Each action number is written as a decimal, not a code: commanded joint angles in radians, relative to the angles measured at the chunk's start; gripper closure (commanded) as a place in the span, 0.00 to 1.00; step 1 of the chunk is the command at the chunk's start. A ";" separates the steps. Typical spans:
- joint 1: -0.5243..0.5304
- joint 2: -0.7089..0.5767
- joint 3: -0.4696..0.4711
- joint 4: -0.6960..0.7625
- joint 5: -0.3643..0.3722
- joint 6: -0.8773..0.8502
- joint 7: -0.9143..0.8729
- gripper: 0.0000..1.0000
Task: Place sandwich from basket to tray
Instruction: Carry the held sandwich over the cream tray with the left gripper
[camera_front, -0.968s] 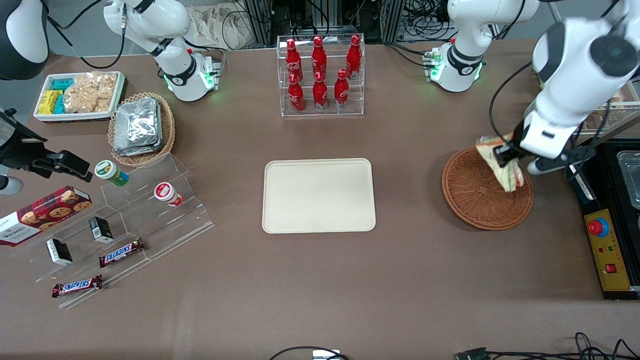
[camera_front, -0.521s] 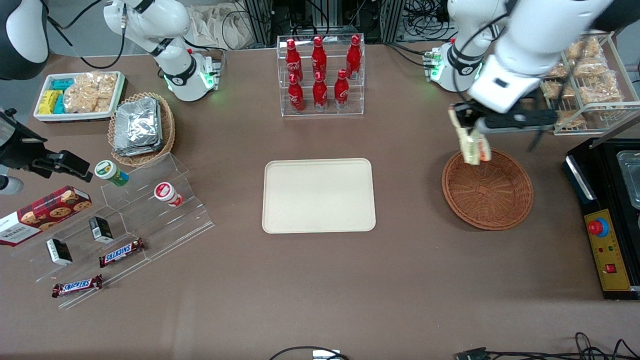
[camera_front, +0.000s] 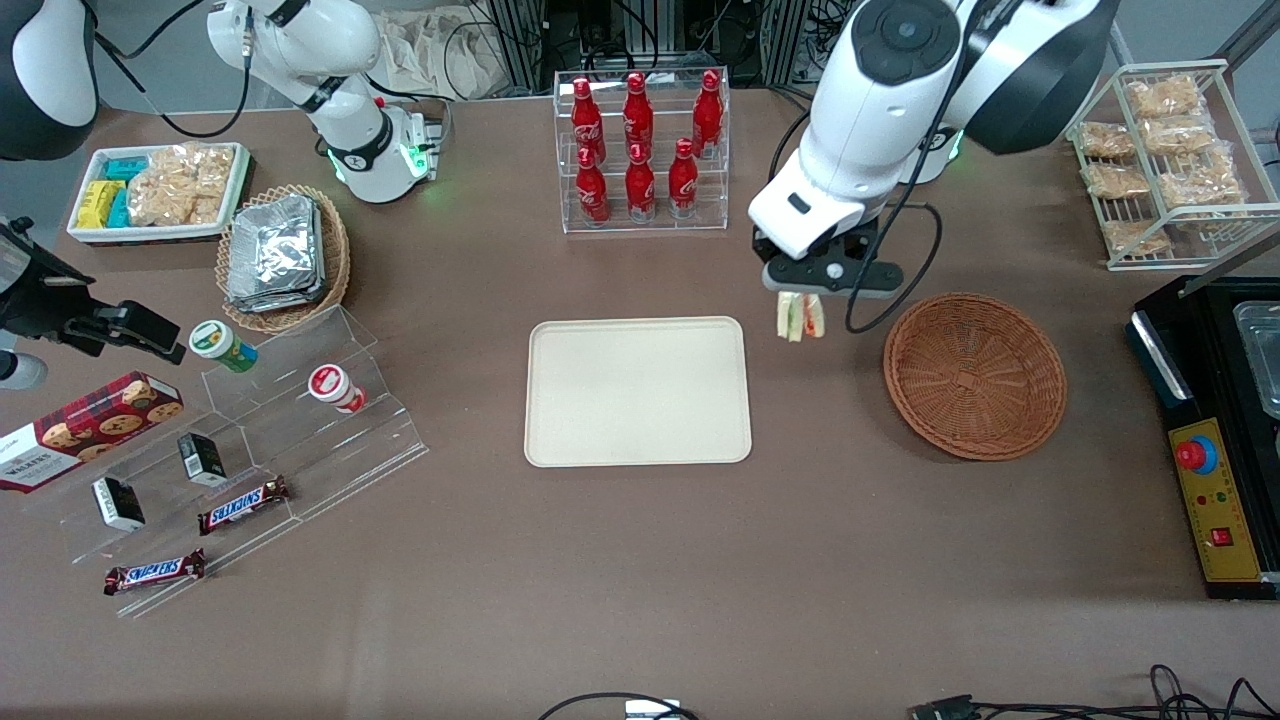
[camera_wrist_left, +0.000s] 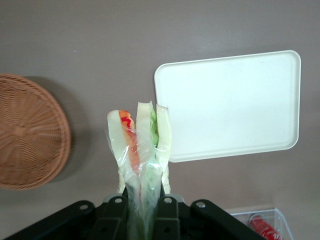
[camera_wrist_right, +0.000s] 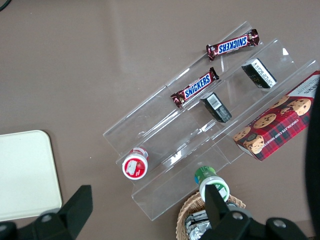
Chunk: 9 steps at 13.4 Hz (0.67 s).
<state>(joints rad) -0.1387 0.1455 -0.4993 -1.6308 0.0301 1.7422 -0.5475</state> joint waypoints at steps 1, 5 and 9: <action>-0.012 0.139 -0.016 -0.015 0.088 0.126 -0.060 0.89; -0.045 0.310 -0.016 -0.127 0.219 0.405 -0.132 0.89; -0.068 0.463 -0.016 -0.130 0.365 0.525 -0.210 0.90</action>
<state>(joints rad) -0.2001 0.5709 -0.5088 -1.7789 0.3414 2.2389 -0.7209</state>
